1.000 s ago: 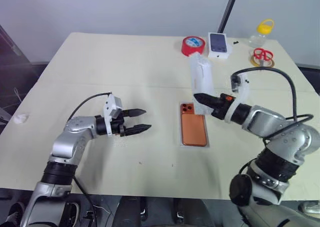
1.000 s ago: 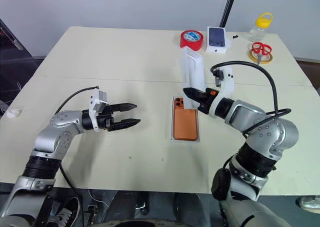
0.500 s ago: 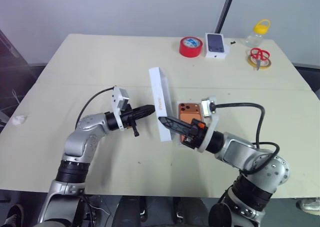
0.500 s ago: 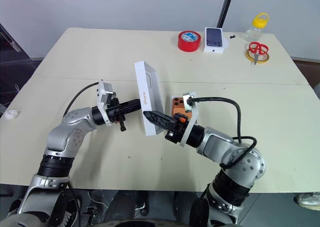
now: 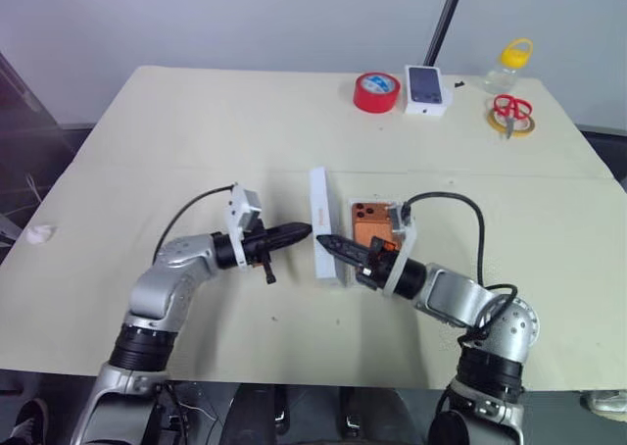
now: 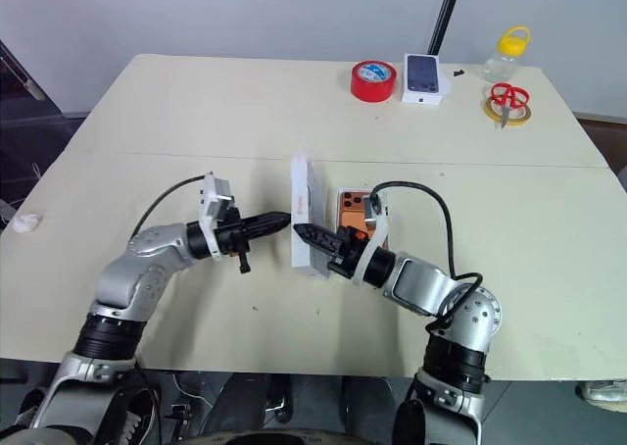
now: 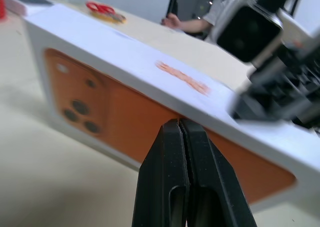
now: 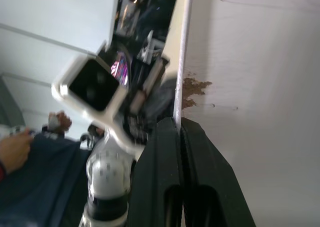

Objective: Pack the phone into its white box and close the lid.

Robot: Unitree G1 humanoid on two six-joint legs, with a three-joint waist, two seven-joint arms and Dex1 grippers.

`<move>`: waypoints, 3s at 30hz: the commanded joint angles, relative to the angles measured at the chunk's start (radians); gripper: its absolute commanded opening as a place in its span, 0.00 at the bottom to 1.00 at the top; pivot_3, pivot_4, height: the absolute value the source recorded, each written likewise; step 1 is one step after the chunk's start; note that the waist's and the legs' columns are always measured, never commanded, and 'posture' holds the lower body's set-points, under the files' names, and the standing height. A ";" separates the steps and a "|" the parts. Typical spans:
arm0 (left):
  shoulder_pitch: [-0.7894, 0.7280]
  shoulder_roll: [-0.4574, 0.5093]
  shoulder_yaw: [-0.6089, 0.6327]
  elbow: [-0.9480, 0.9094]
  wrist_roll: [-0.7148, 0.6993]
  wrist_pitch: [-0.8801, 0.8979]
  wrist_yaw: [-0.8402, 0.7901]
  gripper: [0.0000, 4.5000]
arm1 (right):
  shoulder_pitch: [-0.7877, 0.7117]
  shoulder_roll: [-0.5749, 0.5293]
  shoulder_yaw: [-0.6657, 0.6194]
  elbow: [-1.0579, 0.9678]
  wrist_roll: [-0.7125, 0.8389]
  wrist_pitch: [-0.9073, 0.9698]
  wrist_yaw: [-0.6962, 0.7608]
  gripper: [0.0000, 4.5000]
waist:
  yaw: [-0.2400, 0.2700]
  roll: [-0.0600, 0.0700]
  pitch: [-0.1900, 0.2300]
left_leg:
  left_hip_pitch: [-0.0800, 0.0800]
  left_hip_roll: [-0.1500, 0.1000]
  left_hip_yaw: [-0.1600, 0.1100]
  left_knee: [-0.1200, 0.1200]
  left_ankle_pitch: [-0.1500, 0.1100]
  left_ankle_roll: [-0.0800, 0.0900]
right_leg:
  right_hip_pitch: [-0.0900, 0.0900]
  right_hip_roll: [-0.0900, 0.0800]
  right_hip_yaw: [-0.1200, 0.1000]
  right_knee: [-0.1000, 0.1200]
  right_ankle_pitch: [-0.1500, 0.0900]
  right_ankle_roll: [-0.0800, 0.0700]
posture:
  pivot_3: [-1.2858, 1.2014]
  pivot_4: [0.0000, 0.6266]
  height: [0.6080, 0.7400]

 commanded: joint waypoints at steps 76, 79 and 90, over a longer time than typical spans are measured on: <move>-0.207 -0.329 -0.196 0.357 0.318 -0.150 0.146 0.00 | 0.207 -0.685 0.307 0.014 -1.345 -0.934 0.908 0.01 | 0.031 0.000 0.000 | 0.000 -0.001 0.000 0.009 -0.004 0.007 | 0.005 -0.001 -0.002 -0.004 -0.001 0.000 | 0.52 0.24 0.95; -0.197 -0.331 -0.188 0.345 0.311 -0.153 0.145 0.00 | 0.216 -0.688 0.317 0.014 -1.373 -0.939 0.909 0.01 | 0.031 0.000 0.000 | 0.000 -0.001 0.000 0.009 -0.004 0.007 | 0.005 -0.001 -0.002 -0.004 0.000 0.001 | 0.52 0.24 0.95; -0.197 -0.325 -0.163 0.339 0.297 -0.131 0.154 0.00 | 0.191 -0.721 0.263 0.079 -1.405 -0.959 0.921 0.01 | 0.031 0.000 0.000 | 0.000 -0.001 0.000 0.010 -0.004 0.007 | 0.005 0.001 -0.002 -0.003 0.000 0.001 | 0.52 0.24 0.95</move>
